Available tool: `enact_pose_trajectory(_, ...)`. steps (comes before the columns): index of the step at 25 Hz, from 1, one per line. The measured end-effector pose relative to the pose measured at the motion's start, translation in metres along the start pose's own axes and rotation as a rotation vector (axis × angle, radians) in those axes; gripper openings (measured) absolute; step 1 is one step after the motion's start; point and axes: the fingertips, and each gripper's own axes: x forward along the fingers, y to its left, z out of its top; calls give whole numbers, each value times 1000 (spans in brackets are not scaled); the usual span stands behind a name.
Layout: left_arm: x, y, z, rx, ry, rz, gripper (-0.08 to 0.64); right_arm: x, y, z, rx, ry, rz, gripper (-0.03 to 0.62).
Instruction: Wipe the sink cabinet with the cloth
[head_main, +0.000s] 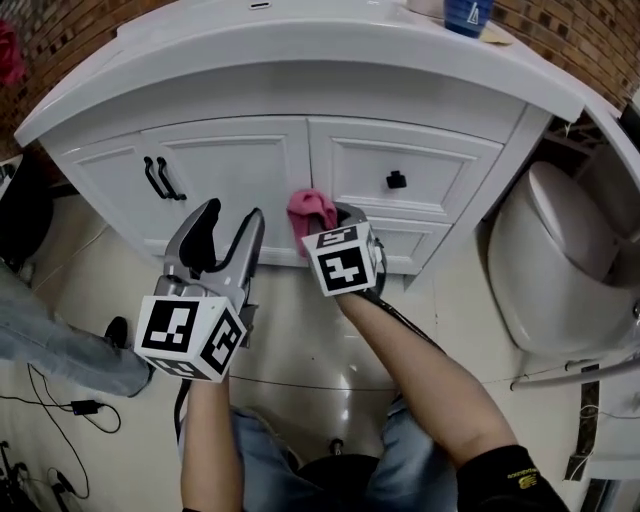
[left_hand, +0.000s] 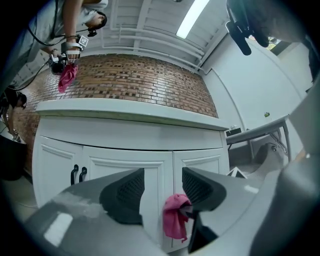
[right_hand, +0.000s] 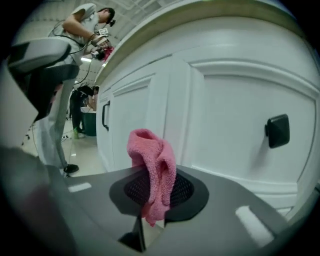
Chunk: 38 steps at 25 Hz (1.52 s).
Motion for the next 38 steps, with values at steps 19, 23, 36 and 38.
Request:
enact_pose_trajectory(19,13,-20,2,5,-12,-58,235,-132,-234,-90,76,106,-404,55)
enact_pose_trajectory(23,12,-15,-1,11,0,-45,235,-98,-178,-77,118,83,-265,55)
enact_pose_trajectory(36,8,-5,-10,47,40,-28,235,31,1,-66,160,156,-3,55)
enact_pose_trajectory(38,7,-5,-10,45,41,-28,235,29,3,-70,184,167,36,55)
